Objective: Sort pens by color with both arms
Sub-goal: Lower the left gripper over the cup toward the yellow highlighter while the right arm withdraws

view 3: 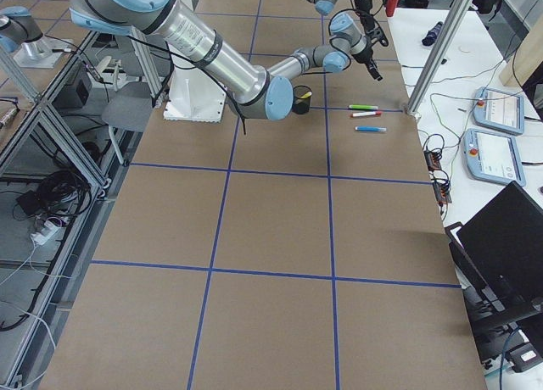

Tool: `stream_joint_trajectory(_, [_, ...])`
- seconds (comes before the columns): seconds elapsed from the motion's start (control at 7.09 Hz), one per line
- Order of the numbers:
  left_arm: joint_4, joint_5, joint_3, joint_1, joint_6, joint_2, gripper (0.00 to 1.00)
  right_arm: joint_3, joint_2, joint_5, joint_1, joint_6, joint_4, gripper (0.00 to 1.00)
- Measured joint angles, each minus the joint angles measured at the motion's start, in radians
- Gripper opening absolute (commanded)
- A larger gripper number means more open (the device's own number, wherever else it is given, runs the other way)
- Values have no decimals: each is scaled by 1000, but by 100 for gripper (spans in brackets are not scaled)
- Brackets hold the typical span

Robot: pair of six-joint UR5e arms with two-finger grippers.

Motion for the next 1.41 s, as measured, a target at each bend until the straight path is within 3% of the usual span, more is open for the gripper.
stream_joint_trajectory(0.42, [289,-77,-60,82,-1,-149,100,131,-17,388,181,-11,-315,100])
stream_joint_trajectory(0.7, [562,-56,-57,197,87,-301,100,186,-114,608,273,-37,-406,100])
stream_joint_trajectory(0.85, [678,-46,-32,245,147,-367,99,215,-177,679,301,-42,-432,100])
stream_joint_trajectory(1.13, [762,-41,126,313,236,-492,99,291,-267,795,341,-47,-545,100])
stream_joint_trajectory(1.41, [813,-38,215,365,281,-540,98,377,-328,833,353,-55,-643,100])
